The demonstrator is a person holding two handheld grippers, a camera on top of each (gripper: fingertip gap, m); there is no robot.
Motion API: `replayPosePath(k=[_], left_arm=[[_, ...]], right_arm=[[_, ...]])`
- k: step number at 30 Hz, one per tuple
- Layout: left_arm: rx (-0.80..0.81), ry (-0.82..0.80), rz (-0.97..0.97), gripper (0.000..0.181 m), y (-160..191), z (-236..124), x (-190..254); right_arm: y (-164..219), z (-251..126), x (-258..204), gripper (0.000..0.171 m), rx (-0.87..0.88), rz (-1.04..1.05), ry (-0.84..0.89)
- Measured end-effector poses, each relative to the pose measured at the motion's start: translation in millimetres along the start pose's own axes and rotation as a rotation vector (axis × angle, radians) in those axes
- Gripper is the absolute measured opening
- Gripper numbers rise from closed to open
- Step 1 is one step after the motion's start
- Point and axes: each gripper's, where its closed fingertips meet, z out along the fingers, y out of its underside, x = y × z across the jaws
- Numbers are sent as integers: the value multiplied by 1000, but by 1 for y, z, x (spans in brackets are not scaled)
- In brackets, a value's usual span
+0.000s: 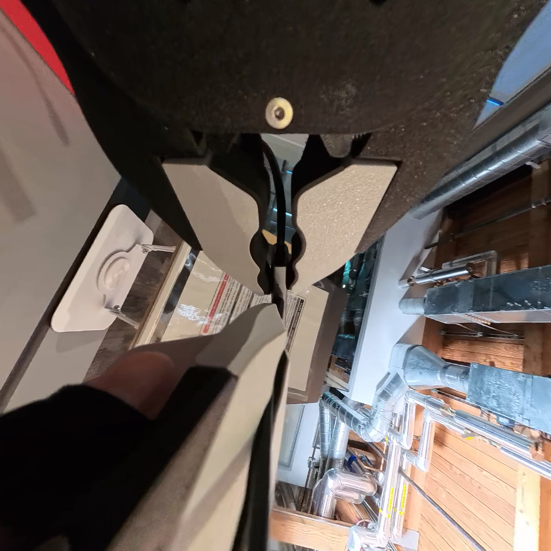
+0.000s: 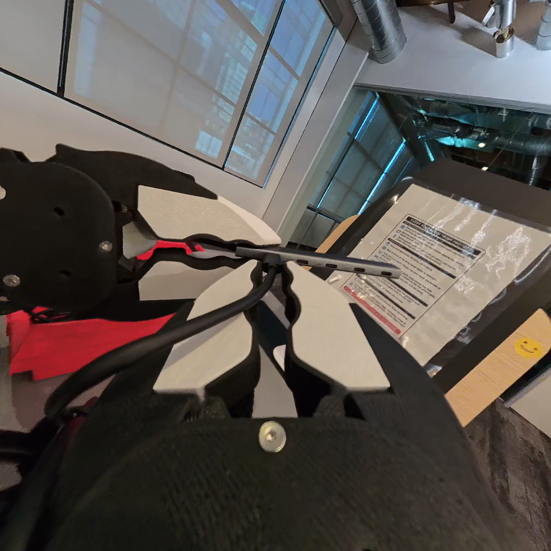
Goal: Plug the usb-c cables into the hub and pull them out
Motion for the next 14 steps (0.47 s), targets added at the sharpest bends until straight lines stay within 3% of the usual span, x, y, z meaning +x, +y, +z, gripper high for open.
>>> replayPosePath(k=[1, 7, 14], left_arm=[[0, 4, -18, 9, 0, 0, -1], [52, -81, -47, 10, -8, -5, -14], [150, -61, -85, 9, -14, -11, -15]], right_arm=[[-1, 0, 0, 13, 8, -22, 14], [-15, -5, -3, 13, 69, -114, 76], [-18, -7, -12, 13, 88, -45, -66]])
